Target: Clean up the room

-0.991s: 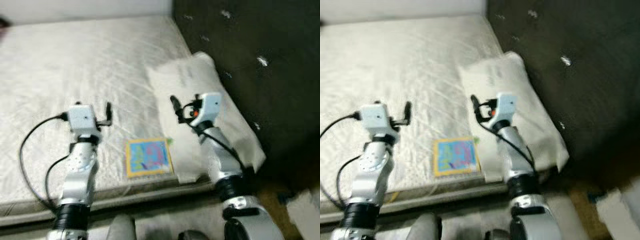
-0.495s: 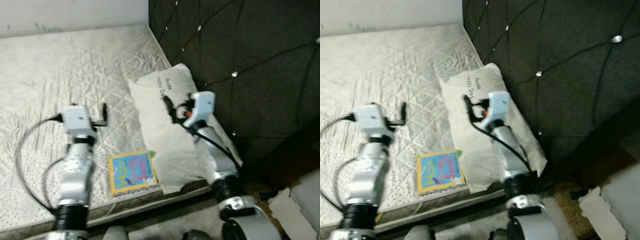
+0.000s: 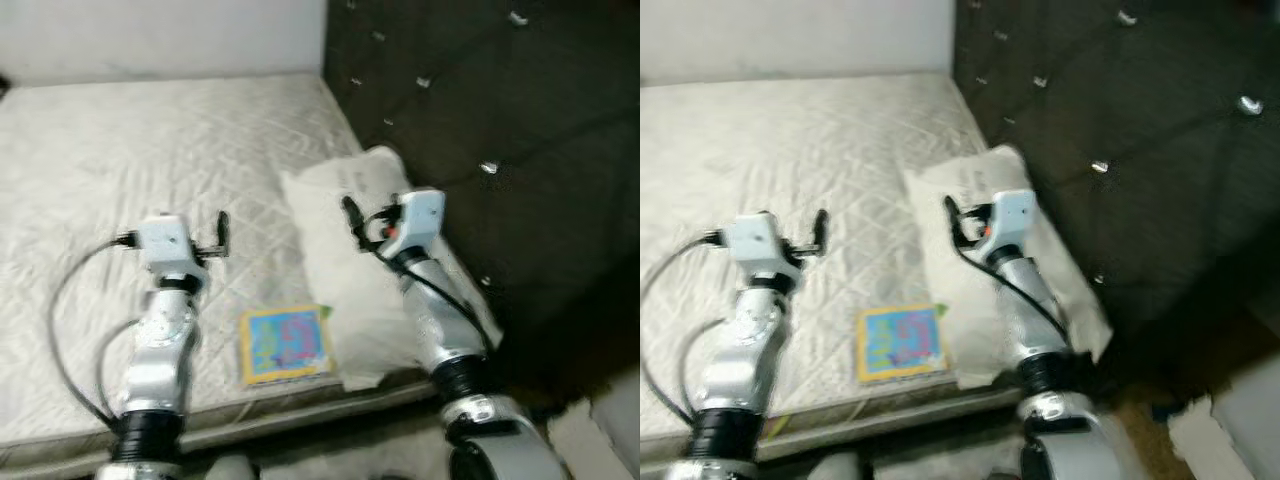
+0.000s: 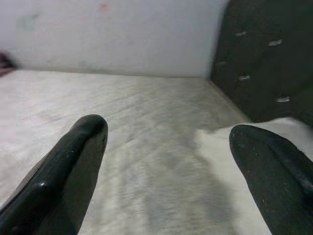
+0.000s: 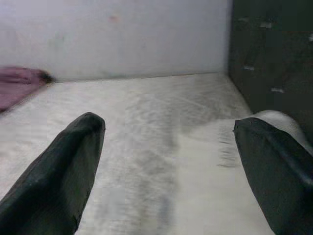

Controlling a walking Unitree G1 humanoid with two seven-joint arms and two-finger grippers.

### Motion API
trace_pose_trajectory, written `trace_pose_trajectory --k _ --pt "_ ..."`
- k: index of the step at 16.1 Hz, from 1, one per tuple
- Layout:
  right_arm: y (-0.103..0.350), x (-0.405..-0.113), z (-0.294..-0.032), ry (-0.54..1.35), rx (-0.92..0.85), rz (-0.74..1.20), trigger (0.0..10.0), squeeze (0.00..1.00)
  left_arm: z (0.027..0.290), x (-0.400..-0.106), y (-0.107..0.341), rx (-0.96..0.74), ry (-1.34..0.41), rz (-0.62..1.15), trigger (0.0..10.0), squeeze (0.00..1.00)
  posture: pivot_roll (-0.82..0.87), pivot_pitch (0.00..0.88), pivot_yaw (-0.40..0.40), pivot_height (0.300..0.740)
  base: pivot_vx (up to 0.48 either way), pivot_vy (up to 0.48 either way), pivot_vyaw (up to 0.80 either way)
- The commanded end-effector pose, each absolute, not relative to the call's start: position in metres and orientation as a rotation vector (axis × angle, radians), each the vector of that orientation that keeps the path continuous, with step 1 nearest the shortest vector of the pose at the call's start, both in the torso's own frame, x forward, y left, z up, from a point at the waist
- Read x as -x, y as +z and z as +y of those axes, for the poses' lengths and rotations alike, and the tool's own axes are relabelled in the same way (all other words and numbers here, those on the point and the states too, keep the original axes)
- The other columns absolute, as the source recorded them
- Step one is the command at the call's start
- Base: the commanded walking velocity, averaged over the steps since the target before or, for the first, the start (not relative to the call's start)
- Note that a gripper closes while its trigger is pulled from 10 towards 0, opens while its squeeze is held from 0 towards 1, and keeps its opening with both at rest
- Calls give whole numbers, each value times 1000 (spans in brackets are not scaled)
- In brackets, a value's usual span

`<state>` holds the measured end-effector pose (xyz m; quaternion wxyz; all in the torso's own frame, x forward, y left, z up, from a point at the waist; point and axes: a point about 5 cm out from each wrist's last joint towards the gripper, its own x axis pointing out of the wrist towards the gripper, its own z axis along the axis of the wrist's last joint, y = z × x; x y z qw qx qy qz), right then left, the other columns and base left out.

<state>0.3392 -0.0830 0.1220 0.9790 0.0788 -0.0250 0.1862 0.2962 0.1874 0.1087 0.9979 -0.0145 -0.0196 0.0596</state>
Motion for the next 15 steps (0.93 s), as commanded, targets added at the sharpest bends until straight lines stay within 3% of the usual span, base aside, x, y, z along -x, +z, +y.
trace_pose_trajectory --k 1,6,15 --pt "119 -341 -99 329 -145 -39 10000 0 176 -300 112 46 88 -45 10000 0 -49 0 -18 740 0 480 0" --pt "120 -341 -97 340 -128 -47 10000 0 178 -301 112 61 95 -43 10000 0 -50 0 -19 740 0 480 334" --pt "119 -342 -99 324 -116 -40 10000 0 177 -301 112 66 93 -42 10000 0 -54 0 -19 740 0 480 0"
